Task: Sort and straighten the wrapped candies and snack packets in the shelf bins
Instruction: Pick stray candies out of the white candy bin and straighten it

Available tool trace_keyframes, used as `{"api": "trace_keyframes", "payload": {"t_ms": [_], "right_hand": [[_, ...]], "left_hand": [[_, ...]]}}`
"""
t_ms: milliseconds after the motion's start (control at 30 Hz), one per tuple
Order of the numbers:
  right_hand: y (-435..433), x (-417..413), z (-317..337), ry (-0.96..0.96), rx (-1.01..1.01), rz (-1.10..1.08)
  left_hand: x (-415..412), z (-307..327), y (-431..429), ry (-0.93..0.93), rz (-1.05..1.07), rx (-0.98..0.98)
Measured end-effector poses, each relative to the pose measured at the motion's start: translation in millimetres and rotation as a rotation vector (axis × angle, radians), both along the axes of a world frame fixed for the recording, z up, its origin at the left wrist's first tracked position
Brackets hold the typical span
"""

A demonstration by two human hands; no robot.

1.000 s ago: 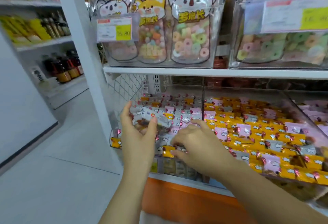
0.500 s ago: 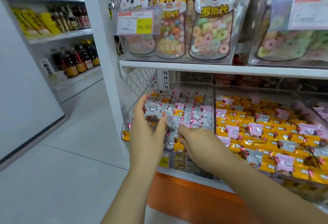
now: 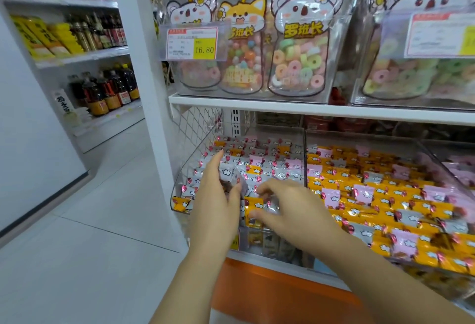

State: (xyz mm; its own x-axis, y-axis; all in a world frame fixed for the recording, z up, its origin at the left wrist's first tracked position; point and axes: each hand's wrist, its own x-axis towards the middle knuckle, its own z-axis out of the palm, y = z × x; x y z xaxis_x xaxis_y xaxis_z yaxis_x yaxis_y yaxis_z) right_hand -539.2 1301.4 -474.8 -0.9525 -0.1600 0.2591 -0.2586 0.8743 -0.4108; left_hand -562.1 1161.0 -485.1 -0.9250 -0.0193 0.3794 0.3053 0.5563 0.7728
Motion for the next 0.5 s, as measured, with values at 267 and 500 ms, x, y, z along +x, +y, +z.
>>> {"api": "trace_keyframes", "payload": {"t_ms": [267, 500], "right_hand": [[-6, -1, -7, -0.033, 0.206, 0.007], [0, 1, -5, 0.043, -0.102, 0.010]], "left_hand": [[-6, -20, -3, -0.045, -0.031, -0.124], [-4, -20, -5, 0.069, -0.142, -0.118]]}}
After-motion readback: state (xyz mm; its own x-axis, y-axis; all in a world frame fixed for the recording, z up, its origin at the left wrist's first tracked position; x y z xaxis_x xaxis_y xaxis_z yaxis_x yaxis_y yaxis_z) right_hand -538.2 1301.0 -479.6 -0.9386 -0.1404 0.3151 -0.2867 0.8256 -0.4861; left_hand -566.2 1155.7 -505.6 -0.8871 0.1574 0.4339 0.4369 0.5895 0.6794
